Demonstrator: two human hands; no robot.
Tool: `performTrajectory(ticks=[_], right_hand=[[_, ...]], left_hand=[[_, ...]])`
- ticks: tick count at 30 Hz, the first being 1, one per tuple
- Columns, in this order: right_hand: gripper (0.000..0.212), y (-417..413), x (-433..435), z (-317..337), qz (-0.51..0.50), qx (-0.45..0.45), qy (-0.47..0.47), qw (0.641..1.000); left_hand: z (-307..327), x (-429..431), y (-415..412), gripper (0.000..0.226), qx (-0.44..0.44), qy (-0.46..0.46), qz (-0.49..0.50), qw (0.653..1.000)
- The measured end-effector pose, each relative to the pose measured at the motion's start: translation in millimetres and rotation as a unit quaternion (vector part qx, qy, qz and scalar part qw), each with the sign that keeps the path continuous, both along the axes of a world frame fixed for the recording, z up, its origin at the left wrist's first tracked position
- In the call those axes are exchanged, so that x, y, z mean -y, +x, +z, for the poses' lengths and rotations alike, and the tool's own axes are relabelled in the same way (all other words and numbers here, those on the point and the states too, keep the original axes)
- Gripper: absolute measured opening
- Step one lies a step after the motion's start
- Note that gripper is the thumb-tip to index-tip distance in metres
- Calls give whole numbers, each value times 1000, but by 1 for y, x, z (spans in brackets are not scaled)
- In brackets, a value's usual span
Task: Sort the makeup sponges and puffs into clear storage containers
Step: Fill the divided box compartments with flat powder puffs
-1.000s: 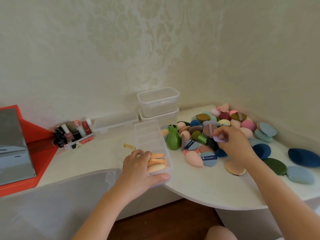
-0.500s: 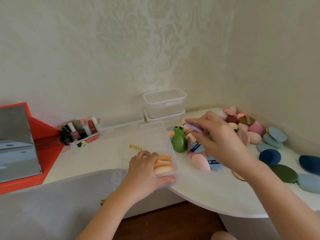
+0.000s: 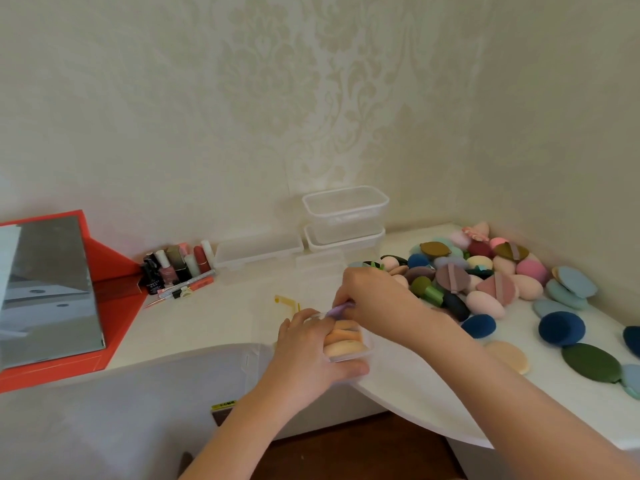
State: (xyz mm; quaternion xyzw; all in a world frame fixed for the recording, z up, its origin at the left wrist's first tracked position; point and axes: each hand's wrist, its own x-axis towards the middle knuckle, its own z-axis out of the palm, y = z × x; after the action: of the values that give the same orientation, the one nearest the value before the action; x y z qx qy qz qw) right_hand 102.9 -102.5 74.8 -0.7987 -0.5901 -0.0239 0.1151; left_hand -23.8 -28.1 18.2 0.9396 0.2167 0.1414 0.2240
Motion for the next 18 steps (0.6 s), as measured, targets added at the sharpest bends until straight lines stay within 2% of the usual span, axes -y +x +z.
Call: performTrajectory(ticks=[3, 6, 9, 13, 18], right_hand=[[34, 2, 0, 4, 13, -19, -20, 1000], [35, 1, -1, 10, -8, 23, -57, 998], [30, -4, -2, 12, -15, 65, -84, 994], [24, -9, 1, 14, 5, 84, -113, 990], [38, -10, -6, 19, 33, 79, -201, 976]], left_hand=[[-2, 1, -1, 62, 10, -6, -6, 1000], [-7, 0, -1, 61, 46, -29, -14, 998], [-12, -1, 0, 70, 56, -20, -11, 998], [-16, -1, 0, 75, 87, -16, 12, 996], [-14, 1, -2, 81, 76, -35, 13, 996]])
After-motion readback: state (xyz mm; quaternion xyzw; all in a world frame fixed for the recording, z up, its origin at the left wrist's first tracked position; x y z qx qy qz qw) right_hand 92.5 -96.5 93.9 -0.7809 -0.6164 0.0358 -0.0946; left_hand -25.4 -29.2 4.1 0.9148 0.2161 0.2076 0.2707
